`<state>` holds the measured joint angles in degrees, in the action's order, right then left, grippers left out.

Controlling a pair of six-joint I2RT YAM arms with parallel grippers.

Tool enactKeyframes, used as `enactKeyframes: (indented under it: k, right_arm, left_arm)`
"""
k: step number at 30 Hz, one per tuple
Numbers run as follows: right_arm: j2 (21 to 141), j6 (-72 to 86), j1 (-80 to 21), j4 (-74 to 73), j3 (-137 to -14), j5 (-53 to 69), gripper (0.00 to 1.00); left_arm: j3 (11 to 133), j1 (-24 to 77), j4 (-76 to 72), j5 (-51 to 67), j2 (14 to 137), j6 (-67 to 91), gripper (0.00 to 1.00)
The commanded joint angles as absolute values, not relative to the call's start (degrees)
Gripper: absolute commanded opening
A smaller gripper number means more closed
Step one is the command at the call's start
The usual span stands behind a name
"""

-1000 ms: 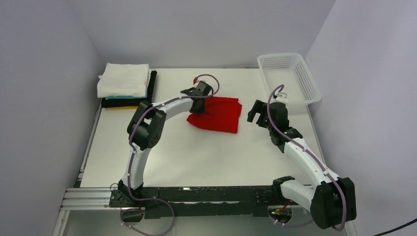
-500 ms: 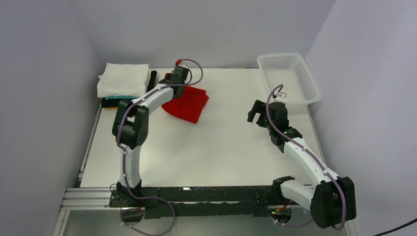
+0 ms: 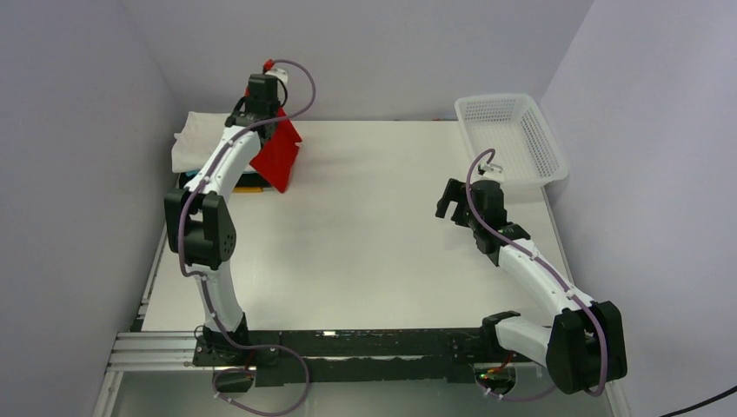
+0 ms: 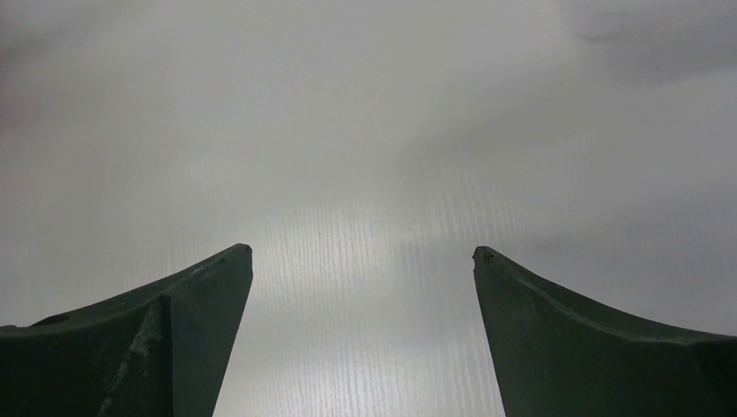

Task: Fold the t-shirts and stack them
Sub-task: Put the neatly folded tshirt into the corner of the board with the left arm

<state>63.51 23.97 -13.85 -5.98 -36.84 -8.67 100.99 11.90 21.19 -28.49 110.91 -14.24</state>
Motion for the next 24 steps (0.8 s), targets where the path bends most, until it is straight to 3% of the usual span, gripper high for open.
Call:
enactKeyframes:
  k: [1,11,24]
  right_arm:
    - [63.37,23.16,-13.71,-3.33,-38.62,-8.99,1.0]
    - [63.86,23.2,-13.73,-3.86,-39.02,-9.69,1.0]
    - [64.53,23.2,-13.66,-4.16,-39.24,-9.88,1.0]
  left_arm:
    - [108.99,10.07,25.85,-21.84,105.98,-15.6,0.0]
    - [117.13,8.06,30.95,-18.93,103.05,-16.94,0.0]
    - [115.59,1.39,30.6,-14.85,105.53,-13.52,0.0]
